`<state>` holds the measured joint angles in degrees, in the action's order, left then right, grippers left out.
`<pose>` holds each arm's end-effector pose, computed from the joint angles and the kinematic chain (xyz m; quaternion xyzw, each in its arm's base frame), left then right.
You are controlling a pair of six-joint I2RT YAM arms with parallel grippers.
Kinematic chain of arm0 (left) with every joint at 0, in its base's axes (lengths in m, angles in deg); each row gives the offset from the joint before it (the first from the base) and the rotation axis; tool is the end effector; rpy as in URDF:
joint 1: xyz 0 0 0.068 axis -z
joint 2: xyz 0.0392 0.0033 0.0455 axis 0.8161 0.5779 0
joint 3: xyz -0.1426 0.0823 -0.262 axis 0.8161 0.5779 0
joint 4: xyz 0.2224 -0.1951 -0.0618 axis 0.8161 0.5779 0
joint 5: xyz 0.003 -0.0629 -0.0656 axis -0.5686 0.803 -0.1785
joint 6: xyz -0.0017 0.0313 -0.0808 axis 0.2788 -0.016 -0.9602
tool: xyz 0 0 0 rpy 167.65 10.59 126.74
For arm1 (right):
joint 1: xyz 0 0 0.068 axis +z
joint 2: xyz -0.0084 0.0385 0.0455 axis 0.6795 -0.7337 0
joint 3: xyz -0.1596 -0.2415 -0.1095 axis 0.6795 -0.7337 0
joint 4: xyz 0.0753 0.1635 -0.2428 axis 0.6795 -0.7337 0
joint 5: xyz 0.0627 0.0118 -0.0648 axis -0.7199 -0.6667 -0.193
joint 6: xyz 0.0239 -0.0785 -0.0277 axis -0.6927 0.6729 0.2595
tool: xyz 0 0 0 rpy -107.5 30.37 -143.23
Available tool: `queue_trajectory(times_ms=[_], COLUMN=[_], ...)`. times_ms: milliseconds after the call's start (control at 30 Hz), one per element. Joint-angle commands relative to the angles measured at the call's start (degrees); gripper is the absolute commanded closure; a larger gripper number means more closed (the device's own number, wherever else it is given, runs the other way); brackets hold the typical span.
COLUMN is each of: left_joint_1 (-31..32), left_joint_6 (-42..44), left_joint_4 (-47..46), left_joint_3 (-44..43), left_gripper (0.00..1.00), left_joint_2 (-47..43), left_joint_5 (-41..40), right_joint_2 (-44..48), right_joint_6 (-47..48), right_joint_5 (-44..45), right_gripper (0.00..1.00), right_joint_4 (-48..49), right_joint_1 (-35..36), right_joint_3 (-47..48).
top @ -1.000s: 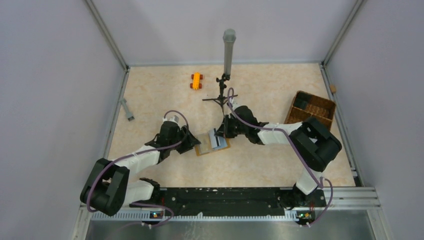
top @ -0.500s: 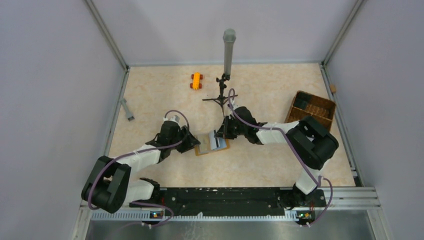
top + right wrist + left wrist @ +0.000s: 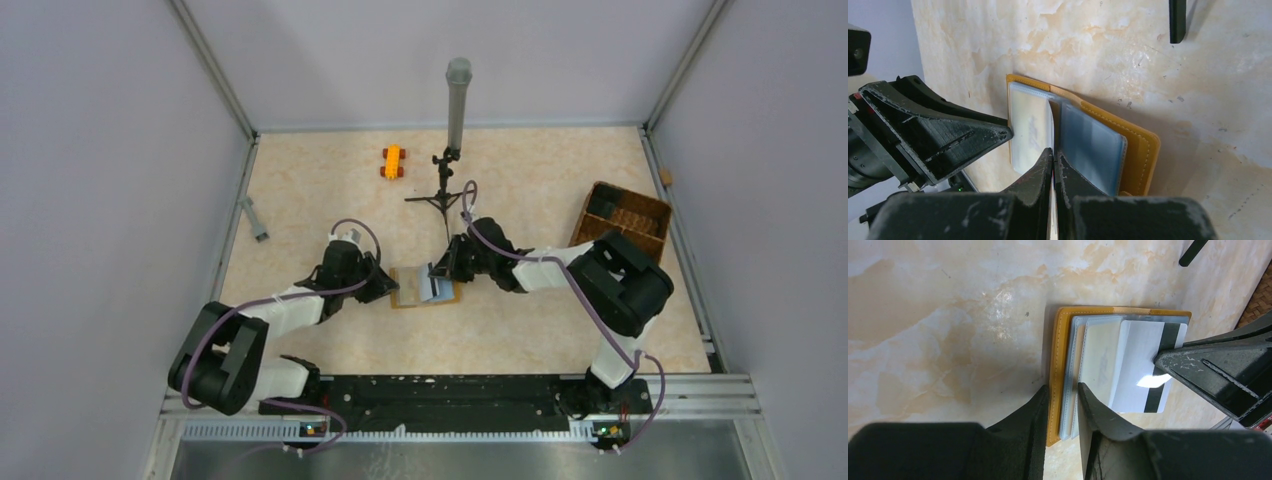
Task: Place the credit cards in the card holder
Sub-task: Insert the credit card into the card holder.
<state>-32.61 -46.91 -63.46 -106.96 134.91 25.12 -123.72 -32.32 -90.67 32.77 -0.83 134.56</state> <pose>0.2457 -0.1177 0.1112 -0.1668 0.9014 -0.3050 0.2580 0.2941 0.2930 0.1158 0.0159 0.8816 0.4179 0.2188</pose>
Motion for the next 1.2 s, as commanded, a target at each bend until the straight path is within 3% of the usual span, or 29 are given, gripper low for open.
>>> queue_trajectory(times_ms=[0,400,867,1167], left_joint_1=[0.05,0.06,0.04,0.03], left_joint_6=[2.33,2.31,2.03,1.89], left_joint_4=[4.08,3.88,2.61,3.07], left_joint_3=[0.9,0.99,1.32,1.56], left_gripper=[0.7,0.72,0.73,0.73], left_joint_2=[3.17,3.5,3.13,2.24], left_joint_5=[-3.19,-3.5,-1.88,-2.5], right_joint_2=[-0.99,-1.87,-6.98,-0.11], right_joint_6=[-1.69,-5.41,-5.82,1.97], right_joint_5=[1.82,6.24,8.78,14.69], right_gripper=[1.0,1.0,0.99,0.65], right_joint_4=[0.97,-3.78,-7.56,-17.86], right_joint_1=[0.45,2.48,6.48,7.15], right_joint_3=[-1.42,-3.16,2.32,6.27])
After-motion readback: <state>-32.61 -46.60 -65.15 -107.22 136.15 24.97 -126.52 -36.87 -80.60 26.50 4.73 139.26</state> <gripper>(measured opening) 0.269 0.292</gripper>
